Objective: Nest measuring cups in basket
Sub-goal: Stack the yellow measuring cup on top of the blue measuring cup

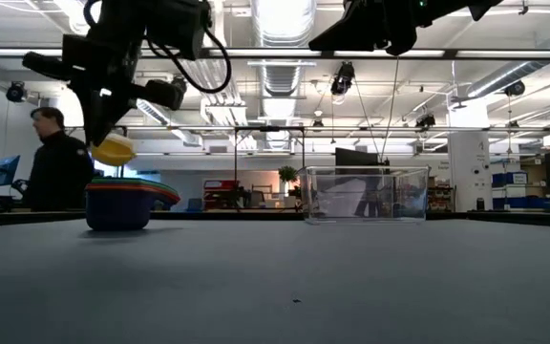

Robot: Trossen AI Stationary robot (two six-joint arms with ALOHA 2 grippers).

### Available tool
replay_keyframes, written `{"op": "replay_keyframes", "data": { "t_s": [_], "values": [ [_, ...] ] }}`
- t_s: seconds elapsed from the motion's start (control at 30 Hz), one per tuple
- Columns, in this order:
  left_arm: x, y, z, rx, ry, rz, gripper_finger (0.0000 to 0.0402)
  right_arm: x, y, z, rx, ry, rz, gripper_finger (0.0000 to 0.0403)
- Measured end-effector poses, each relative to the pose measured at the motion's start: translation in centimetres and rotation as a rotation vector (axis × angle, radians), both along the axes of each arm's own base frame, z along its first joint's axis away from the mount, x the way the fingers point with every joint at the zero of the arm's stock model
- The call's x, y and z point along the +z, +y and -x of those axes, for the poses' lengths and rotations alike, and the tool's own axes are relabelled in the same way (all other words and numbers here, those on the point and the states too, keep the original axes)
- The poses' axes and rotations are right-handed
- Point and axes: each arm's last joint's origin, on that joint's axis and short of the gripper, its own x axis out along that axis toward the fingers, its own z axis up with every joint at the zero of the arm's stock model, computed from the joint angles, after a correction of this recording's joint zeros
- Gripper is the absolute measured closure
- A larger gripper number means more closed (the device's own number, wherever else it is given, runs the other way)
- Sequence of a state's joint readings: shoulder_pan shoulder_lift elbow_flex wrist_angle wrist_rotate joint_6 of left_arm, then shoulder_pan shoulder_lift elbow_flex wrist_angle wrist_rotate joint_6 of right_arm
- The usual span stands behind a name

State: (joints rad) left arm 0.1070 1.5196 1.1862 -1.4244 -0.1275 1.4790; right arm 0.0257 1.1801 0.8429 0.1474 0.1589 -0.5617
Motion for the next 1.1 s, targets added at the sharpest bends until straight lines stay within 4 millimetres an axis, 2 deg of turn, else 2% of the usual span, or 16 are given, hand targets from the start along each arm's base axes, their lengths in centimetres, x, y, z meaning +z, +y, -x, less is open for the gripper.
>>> {"op": "replay_keyframes", "data": {
  "t_s": [0.2,0.77,1.1],
  "values": [
    [-0.5,0.2,-0.1,-0.053,-0.012,0.004,0.0402,0.0,0.0,0.0,0.001,0.001,0.004,0.0394],
    [-1.2,1.6,-0.1,0.033,-0.043,-0.006,0.0401,0.1,0.0,0.0,-0.001,-0.016,-0.004,0.0394],
    [-1.2,1.9,-0.1,0.043,-0.048,-0.007,0.0374,0.1,0.0,0.0,-0.001,-0.015,-0.004,0.0394]
  ]
}}
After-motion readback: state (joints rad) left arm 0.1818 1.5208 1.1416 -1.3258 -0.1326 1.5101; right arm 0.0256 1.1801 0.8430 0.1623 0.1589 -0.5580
